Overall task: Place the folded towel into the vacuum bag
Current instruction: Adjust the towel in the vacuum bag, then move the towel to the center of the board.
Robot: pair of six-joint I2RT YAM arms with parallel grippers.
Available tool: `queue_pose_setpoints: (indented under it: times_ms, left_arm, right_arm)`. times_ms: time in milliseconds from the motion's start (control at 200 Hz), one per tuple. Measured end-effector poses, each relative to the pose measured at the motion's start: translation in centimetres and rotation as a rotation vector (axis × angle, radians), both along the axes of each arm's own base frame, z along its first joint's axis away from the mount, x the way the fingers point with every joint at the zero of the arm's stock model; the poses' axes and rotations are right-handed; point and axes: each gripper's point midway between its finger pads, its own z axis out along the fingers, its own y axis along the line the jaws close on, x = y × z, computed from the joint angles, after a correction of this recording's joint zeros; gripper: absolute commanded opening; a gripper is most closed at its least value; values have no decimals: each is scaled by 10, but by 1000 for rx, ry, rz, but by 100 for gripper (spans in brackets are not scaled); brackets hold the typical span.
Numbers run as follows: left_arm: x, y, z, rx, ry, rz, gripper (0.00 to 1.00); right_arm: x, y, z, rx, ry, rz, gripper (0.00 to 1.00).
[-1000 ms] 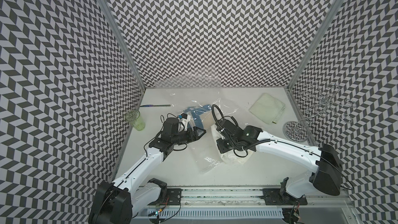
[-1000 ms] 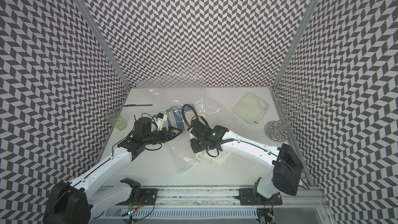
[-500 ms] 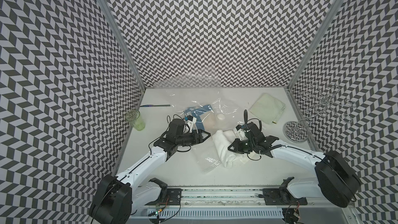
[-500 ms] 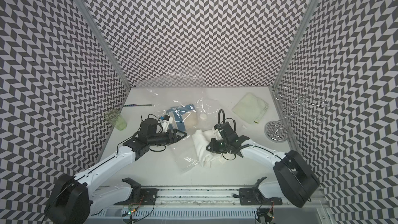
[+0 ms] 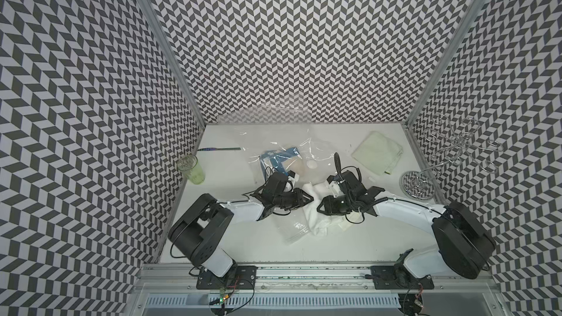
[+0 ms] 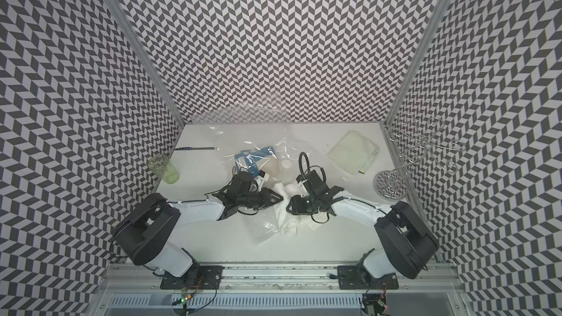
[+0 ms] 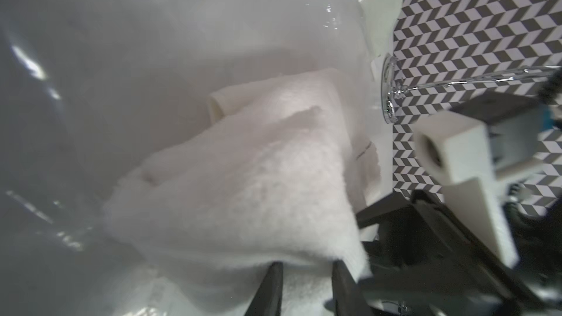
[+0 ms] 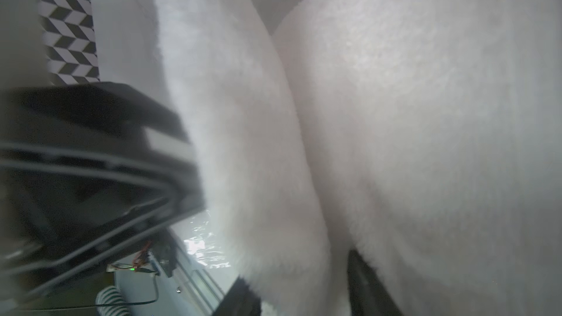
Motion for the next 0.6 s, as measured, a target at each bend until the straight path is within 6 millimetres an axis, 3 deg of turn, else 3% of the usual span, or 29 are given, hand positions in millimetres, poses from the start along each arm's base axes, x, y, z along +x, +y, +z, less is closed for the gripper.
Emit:
queue_pose_setpoints:
  times_ms: [125,235,300,401,601]
  left_arm:
    - [4,4,-13,28,19,12,30]
    - [4,7,-11,45,-1,11,32]
    - [3,9,-8,59,-14,9,32]
    - [3,11,-2,76,-38,9,32]
    - [2,13,-4,104,-51,1,32]
  right_arm:
    - [25,-35,44,-48,-123,-114,80]
    - [56,-75,65,-160,-239,-237,86]
    - [67,-94,56,-241,-235,-271,87]
    - [77,-112,24,-358,-170,-276,87]
    - [68,-111,-26,-419,-55,-193,77]
